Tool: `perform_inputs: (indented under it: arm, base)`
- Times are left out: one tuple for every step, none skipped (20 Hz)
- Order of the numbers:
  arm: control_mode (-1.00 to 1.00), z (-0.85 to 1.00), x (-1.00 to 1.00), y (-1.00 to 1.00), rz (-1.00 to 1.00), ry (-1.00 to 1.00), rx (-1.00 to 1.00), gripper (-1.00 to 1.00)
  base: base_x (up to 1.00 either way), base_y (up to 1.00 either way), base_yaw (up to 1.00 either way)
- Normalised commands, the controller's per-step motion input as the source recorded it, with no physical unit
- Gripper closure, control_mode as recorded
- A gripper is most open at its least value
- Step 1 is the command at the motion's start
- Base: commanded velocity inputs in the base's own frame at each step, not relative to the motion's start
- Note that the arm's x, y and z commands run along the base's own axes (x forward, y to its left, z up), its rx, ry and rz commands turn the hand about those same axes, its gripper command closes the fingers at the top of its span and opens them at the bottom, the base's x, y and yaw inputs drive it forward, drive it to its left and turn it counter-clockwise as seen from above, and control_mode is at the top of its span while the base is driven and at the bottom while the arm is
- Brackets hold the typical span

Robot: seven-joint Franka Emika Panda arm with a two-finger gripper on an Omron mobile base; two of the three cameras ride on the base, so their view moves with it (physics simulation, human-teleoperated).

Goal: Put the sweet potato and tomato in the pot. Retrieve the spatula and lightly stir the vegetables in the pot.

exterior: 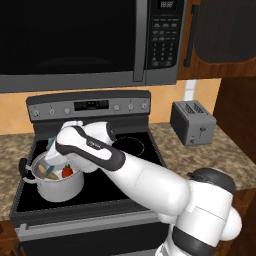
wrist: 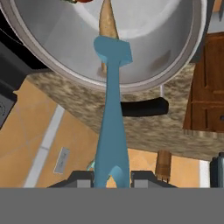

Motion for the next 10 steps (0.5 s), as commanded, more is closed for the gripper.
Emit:
perform_inputs:
  arm:
    - [-1.0,0.0,-0.01,0.22,0.0,0.03,0.15,1.0]
    - [-1.0,0.0,-0.1,0.19,0.0,0.04,0.14,1.0]
    - [-1.0,0.0,-0.09,0.19,0.0,0.03,0.11,1.0]
    - [-1.0,0.0,-0.14,0.19,0.0,0.03,0.07,1.0]
    - [-1.0,0.0,-0.11,0.19,0.0,0.02,0.03,1.0]
    - [-1.0,0.0,-0.06,0.18,0.0,0.0,0.0,1.0]
    - [-1.0,0.0,0.0,0.11,-0.02,0.02,0.0,1.0]
    - [-1.0,0.0,0.0,0.08,-0.03,0.02,0.0,1.0]
    - [-1.0,0.0,0.11,0.0,-0.03,0.04,-0.01,1.0]
    - [-1.0,0.0,0.13,0.01,-0.03,0.02,-0.03,1.0]
  base:
    - [0.0,0.0,0.0]
    - [0.0,0.0,0.0]
    - [0.0,0.0,0.0]
    - [0.0,0.0,0.0]
    - [0.0,0.0,0.0]
    - [0.0,0.0,0.0]
    - [0.0,0.0,0.0]
    - [0.0,0.0,0.0]
    - [0.0,0.0,0.0]
    - [0.0,0.0,0.0]
